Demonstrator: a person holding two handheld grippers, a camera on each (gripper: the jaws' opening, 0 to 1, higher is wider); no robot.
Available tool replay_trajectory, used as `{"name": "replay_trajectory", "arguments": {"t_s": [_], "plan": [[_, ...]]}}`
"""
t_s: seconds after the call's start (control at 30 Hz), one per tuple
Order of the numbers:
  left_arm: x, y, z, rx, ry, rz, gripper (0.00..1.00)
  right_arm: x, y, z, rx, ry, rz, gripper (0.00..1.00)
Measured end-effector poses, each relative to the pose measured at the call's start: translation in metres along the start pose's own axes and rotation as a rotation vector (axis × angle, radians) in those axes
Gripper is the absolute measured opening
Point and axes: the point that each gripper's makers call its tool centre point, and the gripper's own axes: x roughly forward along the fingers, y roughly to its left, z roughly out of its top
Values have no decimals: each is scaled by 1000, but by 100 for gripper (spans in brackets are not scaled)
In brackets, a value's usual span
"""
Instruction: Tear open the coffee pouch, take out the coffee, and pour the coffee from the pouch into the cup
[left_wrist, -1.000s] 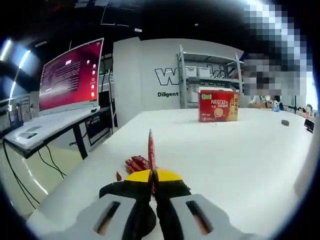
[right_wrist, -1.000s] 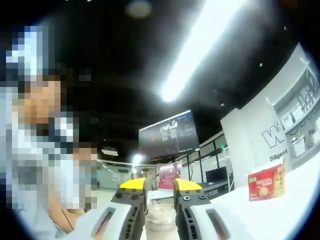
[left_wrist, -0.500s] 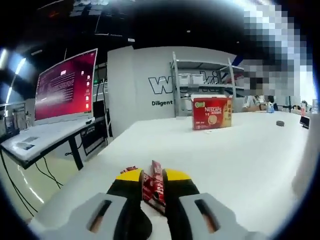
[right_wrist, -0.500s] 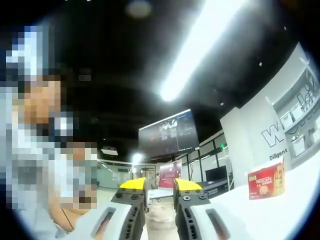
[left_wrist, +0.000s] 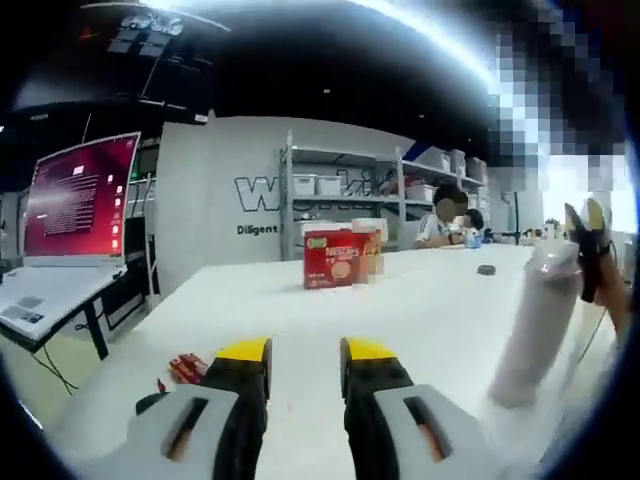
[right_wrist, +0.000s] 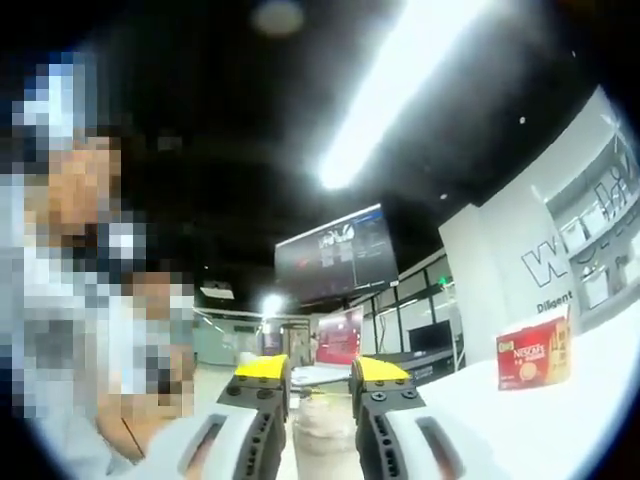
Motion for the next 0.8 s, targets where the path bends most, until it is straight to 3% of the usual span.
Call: {"name": "replay_trajectory", "arguments": {"t_s": [0.13,0.23,0.4,0.47,0.53,0.67,0.8], "plan": [[8,-39,12,-47,-7,-148,31,0,-6,-18,-42,67,-62,35],[16,-61,21,-15,-9,-212,32,2,-12,-35,-51,111,-110,46],[30,-74,34,-31,-20,-262,32,14,-10,-67,-51,194,-154,68],[35,-75,31,-25,-2,-265,33,20,-9,-78,-58,219,-162,83],[35,-74,29,-10,-5,-259,33,30,-7,-101,-52,274,-178,91],[35,-80,25,-15,3,-278,33,42,-5,-129,-67,328,-189,90],[29,-81,24,2,4,-281,33,46,-7,-136,-66,330,-211,82]]}}
